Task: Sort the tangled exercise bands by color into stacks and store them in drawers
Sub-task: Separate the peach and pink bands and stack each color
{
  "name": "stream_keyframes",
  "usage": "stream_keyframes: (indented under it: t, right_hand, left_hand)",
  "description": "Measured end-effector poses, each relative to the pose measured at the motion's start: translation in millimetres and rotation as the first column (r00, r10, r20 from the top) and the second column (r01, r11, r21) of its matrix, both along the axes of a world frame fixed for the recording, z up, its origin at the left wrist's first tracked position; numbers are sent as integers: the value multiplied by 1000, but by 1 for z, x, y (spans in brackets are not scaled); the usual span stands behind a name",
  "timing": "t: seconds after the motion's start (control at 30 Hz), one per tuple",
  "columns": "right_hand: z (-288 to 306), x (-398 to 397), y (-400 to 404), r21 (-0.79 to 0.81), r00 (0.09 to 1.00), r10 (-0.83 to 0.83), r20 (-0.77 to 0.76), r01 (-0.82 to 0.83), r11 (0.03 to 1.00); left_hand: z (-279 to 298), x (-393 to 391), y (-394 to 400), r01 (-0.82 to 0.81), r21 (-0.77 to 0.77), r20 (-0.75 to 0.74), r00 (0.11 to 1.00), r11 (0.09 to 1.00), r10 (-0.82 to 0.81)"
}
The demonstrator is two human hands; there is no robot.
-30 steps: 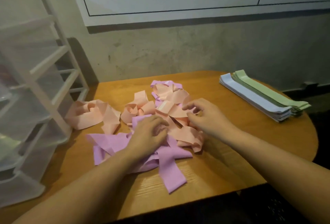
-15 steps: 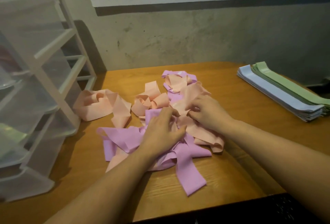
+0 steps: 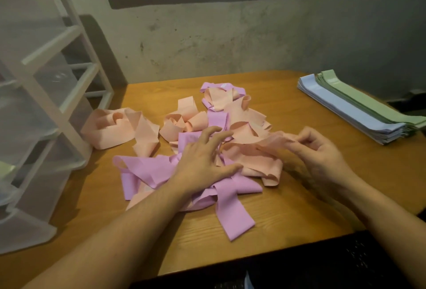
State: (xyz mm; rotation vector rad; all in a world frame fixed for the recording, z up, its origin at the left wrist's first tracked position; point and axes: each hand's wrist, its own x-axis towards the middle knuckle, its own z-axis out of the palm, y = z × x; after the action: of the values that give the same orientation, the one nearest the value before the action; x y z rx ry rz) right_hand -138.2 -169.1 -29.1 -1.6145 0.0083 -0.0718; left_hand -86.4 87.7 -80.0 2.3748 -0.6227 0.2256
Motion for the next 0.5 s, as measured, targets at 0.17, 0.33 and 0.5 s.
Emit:
stream_keyframes:
  t: [0.17, 0.33, 0.5]
  right_hand:
    - [-9, 3, -20, 334, 984, -140, -112, 170, 927]
    - [-25, 9, -24, 244, 980, -192, -56, 200, 949]
    - [-36, 12, -25, 102, 964, -261, 44, 256, 961]
  left_hand:
    - [-3, 0, -1, 6, 93, 29, 1000, 996, -9]
    - [-3, -3, 0, 29, 142, 82, 996, 989, -41]
    - [8, -2, -7, 123, 211, 233, 957, 970, -172]
